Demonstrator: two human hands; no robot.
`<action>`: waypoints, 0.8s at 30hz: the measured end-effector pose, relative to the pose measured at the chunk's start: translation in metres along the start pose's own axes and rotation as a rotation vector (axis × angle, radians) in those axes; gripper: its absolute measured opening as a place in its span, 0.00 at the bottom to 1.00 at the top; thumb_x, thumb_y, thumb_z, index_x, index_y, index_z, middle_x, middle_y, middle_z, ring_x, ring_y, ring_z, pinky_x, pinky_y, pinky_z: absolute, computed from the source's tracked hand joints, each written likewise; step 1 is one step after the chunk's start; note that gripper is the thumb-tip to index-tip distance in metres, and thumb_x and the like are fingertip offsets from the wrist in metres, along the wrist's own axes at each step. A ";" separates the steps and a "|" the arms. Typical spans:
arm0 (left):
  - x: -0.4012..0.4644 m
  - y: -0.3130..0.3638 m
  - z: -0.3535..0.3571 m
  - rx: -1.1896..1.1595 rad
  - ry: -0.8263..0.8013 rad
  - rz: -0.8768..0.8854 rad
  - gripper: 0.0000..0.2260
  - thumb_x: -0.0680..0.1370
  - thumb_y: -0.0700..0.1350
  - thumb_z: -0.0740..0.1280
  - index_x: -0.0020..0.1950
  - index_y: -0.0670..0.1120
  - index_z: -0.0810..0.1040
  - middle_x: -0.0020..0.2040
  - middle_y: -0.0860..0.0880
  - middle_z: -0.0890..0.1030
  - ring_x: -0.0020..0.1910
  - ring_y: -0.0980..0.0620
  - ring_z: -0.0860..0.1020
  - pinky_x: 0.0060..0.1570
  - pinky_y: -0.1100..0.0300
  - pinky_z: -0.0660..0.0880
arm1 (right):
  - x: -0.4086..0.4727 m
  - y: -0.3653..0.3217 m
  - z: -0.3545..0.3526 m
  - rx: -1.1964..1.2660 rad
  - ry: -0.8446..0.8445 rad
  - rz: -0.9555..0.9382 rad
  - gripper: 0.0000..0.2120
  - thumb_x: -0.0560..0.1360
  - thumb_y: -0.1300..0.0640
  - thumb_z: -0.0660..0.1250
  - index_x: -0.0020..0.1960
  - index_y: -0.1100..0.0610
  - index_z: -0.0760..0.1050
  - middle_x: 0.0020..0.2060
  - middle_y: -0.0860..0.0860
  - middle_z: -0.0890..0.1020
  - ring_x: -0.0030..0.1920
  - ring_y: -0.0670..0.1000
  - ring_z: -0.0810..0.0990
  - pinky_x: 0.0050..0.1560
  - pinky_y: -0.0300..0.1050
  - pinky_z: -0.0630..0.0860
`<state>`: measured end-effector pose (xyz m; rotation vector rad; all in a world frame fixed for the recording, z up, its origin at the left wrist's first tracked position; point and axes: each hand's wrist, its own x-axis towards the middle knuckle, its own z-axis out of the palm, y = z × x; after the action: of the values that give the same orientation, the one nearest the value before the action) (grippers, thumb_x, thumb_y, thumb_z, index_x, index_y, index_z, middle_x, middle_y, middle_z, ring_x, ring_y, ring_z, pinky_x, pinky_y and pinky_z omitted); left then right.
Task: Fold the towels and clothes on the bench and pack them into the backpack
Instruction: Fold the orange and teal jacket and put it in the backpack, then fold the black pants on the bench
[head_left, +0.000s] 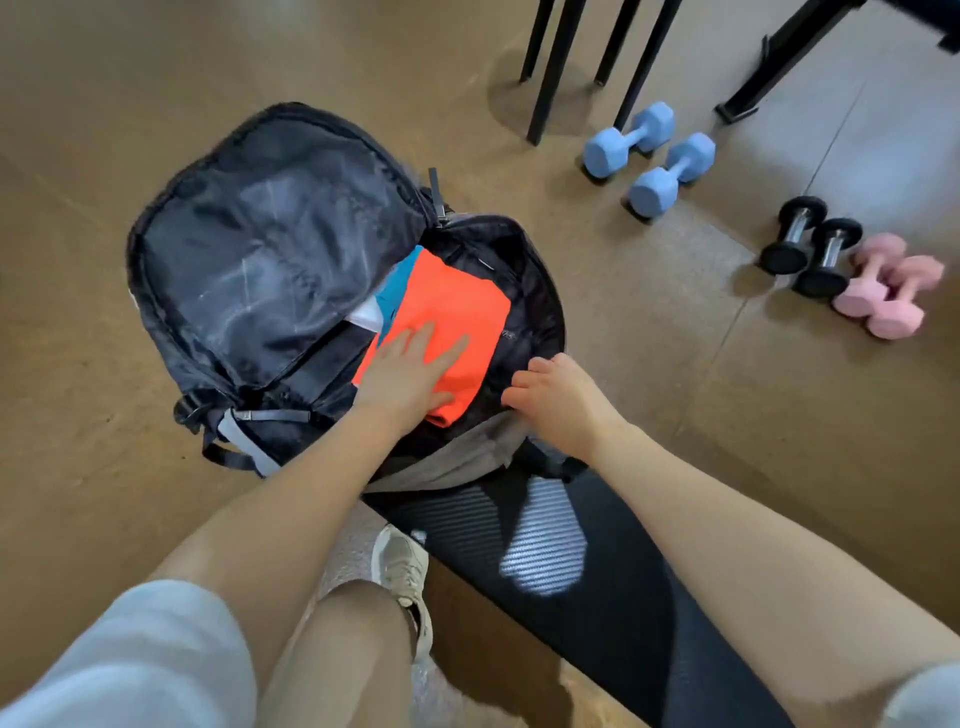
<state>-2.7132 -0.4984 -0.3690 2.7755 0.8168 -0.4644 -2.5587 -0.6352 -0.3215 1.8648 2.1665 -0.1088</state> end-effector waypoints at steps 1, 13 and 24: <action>0.001 0.001 0.002 0.009 -0.016 -0.003 0.33 0.76 0.57 0.62 0.76 0.57 0.47 0.76 0.42 0.51 0.73 0.41 0.55 0.72 0.51 0.53 | -0.006 0.005 -0.005 0.024 0.006 -0.004 0.06 0.57 0.61 0.63 0.29 0.51 0.75 0.25 0.46 0.73 0.29 0.51 0.73 0.34 0.41 0.59; -0.030 0.064 -0.110 -0.037 -0.190 0.165 0.23 0.77 0.45 0.59 0.73 0.47 0.60 0.69 0.44 0.67 0.66 0.42 0.66 0.62 0.50 0.67 | -0.099 -0.022 -0.085 0.594 -0.003 0.444 0.17 0.69 0.57 0.67 0.56 0.62 0.77 0.50 0.57 0.81 0.49 0.61 0.80 0.49 0.54 0.77; -0.182 0.340 -0.154 0.060 -0.572 0.723 0.18 0.80 0.46 0.57 0.70 0.47 0.65 0.65 0.45 0.71 0.62 0.45 0.71 0.58 0.52 0.71 | -0.454 -0.136 -0.107 1.110 -0.208 1.379 0.06 0.78 0.56 0.58 0.49 0.51 0.74 0.50 0.53 0.78 0.56 0.57 0.76 0.55 0.47 0.71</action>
<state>-2.6331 -0.8238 -0.1238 2.5161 -0.3183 -1.0414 -2.6516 -1.0665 -0.1184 3.1706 0.1786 -1.2430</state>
